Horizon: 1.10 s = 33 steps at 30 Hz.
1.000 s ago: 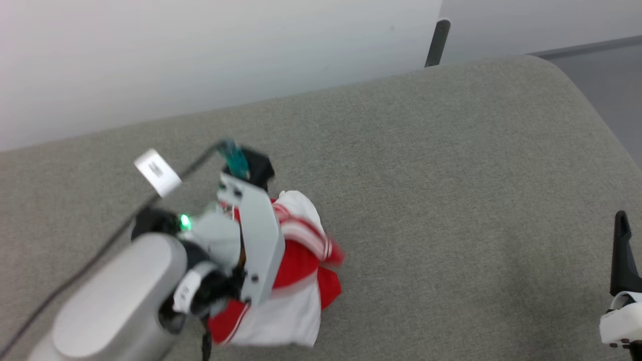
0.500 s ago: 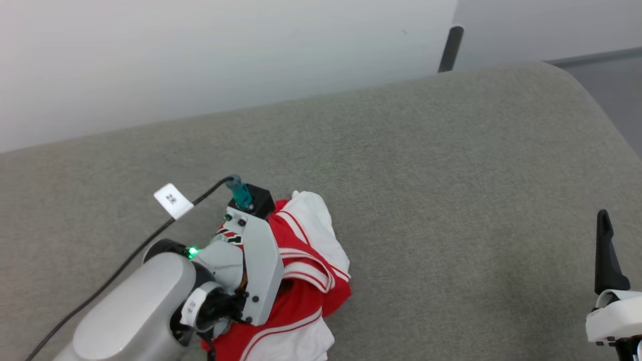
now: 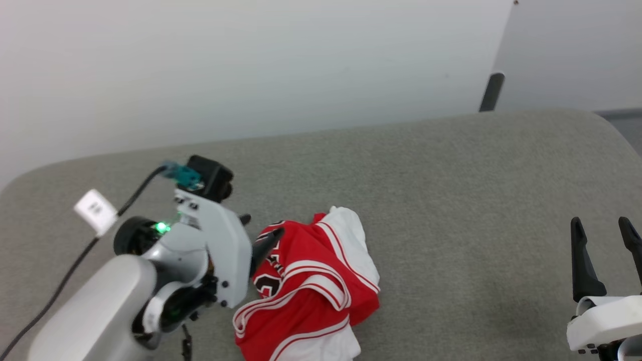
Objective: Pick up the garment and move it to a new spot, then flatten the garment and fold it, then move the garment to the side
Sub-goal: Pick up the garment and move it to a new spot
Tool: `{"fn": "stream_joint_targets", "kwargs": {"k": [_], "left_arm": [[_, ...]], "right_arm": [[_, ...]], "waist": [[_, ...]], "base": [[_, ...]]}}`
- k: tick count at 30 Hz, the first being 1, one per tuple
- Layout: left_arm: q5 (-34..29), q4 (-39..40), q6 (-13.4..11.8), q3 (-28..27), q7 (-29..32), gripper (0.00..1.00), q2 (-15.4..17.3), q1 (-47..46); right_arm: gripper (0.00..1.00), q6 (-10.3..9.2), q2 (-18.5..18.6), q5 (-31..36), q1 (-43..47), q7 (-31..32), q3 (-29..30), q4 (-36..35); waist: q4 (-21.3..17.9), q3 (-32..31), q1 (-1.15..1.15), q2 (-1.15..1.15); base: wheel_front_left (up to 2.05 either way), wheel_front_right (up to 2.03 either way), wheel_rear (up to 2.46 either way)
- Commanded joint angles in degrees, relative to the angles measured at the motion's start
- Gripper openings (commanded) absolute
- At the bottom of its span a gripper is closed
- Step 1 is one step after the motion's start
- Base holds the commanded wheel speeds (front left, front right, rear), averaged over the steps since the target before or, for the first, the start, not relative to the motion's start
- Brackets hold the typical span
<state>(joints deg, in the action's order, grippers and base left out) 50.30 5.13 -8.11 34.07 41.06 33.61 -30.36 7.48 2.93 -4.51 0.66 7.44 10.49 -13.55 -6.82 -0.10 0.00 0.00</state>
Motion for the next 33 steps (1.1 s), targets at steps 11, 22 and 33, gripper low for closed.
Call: {"fn": "stream_joint_targets", "kwargs": {"k": [11, 22, 33], "left_arm": [[-3.3, 1.7, 1.9, -8.7, -22.4, 1.0, 3.7, 10.7], [-5.9, 1.0, 1.4, -14.8, -38.8, 1.0, 6.3, 21.9], [-5.3, -1.1, 1.9, -18.2, -48.3, 1.0, 6.4, 29.8]], "right_arm": [[1.0, 0.03, 0.6, 0.9, 2.4, -1.8, -0.7, 1.1], [1.0, 0.03, 0.8, 1.0, 4.3, -2.6, 0.0, 1.9], [1.0, 0.03, 1.1, 0.6, 5.3, -2.9, 0.9, 2.5]], "waist": [[5.9, -4.8, 0.0, 0.0], [9.7, -6.4, 0.0, 0.0], [12.2, -7.0, 0.0, 0.0]], "base": [[0.0, 0.0, 0.0], [0.0, 0.0, 0.0], [0.0, 0.0, 0.0]]}}
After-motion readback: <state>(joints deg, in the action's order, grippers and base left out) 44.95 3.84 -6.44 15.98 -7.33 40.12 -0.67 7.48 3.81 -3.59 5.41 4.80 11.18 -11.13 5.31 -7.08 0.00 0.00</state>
